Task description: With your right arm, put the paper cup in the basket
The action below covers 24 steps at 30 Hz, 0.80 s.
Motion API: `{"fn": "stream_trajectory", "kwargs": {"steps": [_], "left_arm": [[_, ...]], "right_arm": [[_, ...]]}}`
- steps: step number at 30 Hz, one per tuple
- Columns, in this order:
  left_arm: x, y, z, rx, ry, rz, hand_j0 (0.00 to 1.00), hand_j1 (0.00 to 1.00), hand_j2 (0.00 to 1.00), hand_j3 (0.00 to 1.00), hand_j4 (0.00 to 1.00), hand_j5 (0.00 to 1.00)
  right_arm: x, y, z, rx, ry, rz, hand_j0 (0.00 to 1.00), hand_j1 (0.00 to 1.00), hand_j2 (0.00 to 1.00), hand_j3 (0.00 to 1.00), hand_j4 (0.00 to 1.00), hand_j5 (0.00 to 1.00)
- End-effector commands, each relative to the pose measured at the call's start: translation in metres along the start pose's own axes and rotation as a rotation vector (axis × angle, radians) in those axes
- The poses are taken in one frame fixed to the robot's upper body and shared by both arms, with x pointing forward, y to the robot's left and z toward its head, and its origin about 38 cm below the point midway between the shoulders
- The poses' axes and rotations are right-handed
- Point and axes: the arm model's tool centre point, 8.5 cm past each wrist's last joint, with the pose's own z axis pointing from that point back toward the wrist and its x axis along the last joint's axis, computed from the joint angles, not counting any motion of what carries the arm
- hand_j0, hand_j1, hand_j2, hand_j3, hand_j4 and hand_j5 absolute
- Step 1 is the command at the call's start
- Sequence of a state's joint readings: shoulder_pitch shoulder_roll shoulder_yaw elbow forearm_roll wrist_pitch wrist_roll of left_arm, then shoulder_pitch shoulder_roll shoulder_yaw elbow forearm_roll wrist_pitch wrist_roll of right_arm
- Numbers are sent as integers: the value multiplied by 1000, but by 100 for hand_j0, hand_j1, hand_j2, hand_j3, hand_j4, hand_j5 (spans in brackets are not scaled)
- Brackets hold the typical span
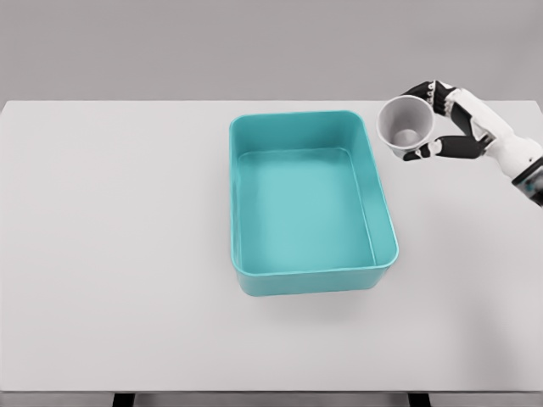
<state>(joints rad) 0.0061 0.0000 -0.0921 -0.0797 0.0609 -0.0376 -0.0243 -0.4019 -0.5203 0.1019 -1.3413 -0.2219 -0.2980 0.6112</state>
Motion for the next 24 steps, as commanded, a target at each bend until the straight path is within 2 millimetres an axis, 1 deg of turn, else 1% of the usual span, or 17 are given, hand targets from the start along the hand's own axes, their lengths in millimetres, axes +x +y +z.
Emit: {"fn": "stream_trajectory", "kwargs": {"steps": [1, 10, 13, 16, 20, 22, 24], "left_arm": [[0, 0, 0, 0, -1, 0, 100, 100, 100, 100, 100, 100], [0, 0, 0, 0, -1, 0, 100, 100, 100, 100, 100, 100], [0, 0, 0, 0, -1, 0, 100, 100, 100, 100, 100, 100], [0, 0, 0, 0, -1, 0, 100, 100, 100, 100, 100, 100], [0, 0, 0, 0, 1, -1, 100, 100, 100, 100, 100, 100], [0, 0, 0, 0, 1, -1, 100, 100, 100, 100, 100, 100], [0, 0, 0, 0, -1, 0, 100, 100, 100, 100, 100, 100]], "right_arm": [[12, 2, -4, 19, -18, 51, 48, 48, 48, 48, 48, 48], [33, 8, -12, 57, -62, 165, 48, 48, 48, 48, 48, 48], [38, 16, -17, 88, -87, 200, 48, 48, 48, 48, 48, 48], [51, 24, -22, 119, -114, 255, 47, 47, 47, 47, 47, 47], [62, 33, -25, 150, -165, 307, 47, 47, 47, 47, 47, 47], [67, 43, -30, 179, -185, 348, 47, 47, 47, 47, 47, 47], [68, 50, -32, 202, -198, 362, 47, 47, 47, 47, 47, 47]]}}
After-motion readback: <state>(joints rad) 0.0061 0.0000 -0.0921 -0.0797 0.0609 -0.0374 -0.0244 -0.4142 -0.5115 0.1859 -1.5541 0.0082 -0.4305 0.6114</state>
